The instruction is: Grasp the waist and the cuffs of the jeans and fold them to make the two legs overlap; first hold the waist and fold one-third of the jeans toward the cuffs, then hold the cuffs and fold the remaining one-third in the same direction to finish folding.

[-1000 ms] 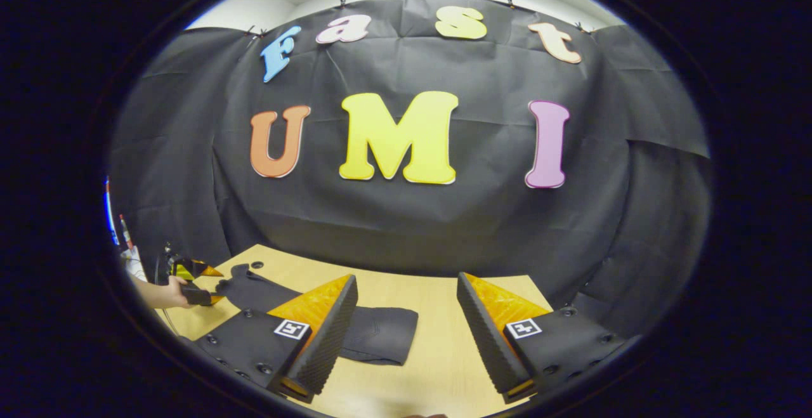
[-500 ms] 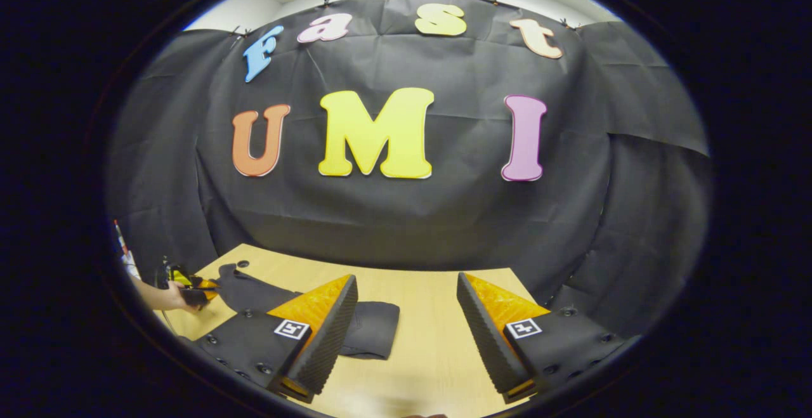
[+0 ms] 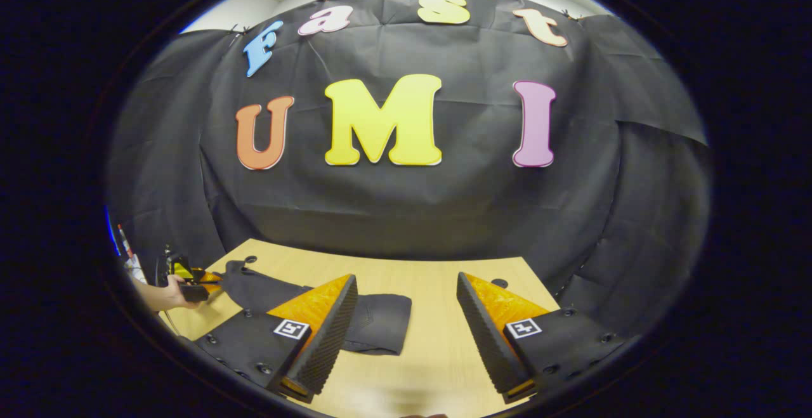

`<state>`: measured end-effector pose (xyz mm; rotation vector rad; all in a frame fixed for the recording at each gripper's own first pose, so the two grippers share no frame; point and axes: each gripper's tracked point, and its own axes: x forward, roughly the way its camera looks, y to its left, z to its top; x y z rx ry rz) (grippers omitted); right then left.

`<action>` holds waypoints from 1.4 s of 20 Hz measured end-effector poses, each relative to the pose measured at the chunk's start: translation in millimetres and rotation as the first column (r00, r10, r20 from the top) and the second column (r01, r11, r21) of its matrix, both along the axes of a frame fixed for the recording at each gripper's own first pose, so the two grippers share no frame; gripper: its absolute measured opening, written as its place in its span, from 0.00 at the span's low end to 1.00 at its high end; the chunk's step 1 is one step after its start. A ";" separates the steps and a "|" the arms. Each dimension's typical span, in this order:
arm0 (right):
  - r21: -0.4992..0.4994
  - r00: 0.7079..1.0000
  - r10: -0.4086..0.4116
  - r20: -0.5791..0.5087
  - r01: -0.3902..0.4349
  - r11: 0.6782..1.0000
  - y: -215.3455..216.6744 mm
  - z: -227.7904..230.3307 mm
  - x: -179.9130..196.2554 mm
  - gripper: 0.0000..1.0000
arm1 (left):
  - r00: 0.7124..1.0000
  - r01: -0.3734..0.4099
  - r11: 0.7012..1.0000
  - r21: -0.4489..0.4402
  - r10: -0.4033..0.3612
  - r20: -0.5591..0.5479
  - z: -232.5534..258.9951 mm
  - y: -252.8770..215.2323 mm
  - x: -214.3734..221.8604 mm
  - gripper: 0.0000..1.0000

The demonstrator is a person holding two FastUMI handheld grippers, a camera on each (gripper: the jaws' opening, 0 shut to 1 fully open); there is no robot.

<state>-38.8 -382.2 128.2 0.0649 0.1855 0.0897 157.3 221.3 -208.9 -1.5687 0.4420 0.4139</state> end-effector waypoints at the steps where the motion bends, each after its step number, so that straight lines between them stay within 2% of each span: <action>1: 0.008 1.000 0.004 -0.004 -0.004 1.000 -0.5 1.9 -0.9 0.96 | 1.000 0.019 0.999 0.036 -0.019 0.019 14.7 -1.9 4.1 0.06; 6: -0.005 1.000 0.010 -0.004 -0.010 1.000 1.7 -3.5 -1.1 0.96 | 0.991 0.055 0.980 0.193 -0.077 0.107 83.6 -26.8 21.9 0.06; 12: 0.027 1.000 -0.025 -0.017 0.026 0.999 -5.2 -9.8 1.9 0.96 | 0.971 0.066 0.981 0.184 -0.106 0.215 144.6 -75.7 38.4 0.06; 15: 0.035 0.999 -0.044 -0.018 0.045 0.998 -22.2 -15.6 -14.7 0.96 | 0.956 0.108 0.974 0.201 -0.157 0.248 166.6 -106.5 43.6 0.06; 17: 0.037 0.998 -0.058 -0.015 0.058 0.998 -24.5 -19.1 -13.0 0.94 | 0.943 0.144 0.967 0.212 -0.199 0.268 181.7 -130.5 46.9 0.06; 20: 0.049 0.997 -0.076 -0.018 0.077 0.996 -33.4 -20.5 -15.9 0.96 | 0.921 0.196 0.947 0.255 -0.267 0.282 195.6 -164.9 49.9 0.06; 24: 0.056 0.995 -0.098 -0.021 0.099 0.993 -46.1 -23.2 -23.4 0.94 | 0.882 0.292 0.901 0.321 -0.383 0.274 206.0 -214.7 45.6 0.06; 28: 0.073 0.993 -0.115 -0.040 0.118 0.990 -56.0 -30.6 -28.9 0.95 | 0.851 0.352 0.864 0.359 -0.455 0.261 206.8 -256.6 42.2 0.06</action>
